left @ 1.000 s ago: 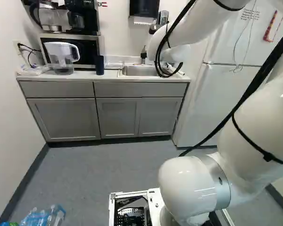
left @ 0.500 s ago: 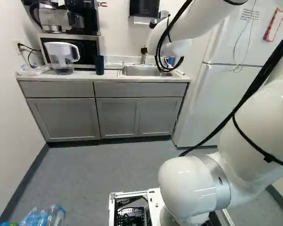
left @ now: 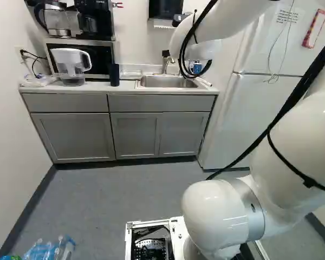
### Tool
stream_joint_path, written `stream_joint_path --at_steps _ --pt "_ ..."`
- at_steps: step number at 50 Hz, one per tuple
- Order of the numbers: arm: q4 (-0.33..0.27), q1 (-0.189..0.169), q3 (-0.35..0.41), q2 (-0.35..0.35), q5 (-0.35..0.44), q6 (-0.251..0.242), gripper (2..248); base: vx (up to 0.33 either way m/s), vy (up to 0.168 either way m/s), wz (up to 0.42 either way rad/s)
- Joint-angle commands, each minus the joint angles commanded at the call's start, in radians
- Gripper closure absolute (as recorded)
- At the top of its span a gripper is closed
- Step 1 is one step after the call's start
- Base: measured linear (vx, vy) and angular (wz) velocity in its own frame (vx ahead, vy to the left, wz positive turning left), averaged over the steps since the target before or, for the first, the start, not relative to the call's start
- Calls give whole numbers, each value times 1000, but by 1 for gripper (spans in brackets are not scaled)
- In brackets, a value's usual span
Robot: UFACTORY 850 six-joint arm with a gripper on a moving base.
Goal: Rinse the cup and place it in the tray
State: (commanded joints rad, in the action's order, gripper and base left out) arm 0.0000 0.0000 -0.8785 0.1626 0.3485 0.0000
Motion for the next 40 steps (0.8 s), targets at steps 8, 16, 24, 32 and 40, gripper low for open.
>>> stream_joint_path --at_steps 8,16,24,32,40 --pt "0 0 0 0 0 0 3 0 0 0" --pt "0 0 0 0 0 0 3 0 0 0" --pt "0 0 0 0 0 0 3 24 -1 -2" --pt "0 0 0 0 0 0 3 29 -1 -3" --pt "0 0 0 0 0 0 3 34 -1 -5"
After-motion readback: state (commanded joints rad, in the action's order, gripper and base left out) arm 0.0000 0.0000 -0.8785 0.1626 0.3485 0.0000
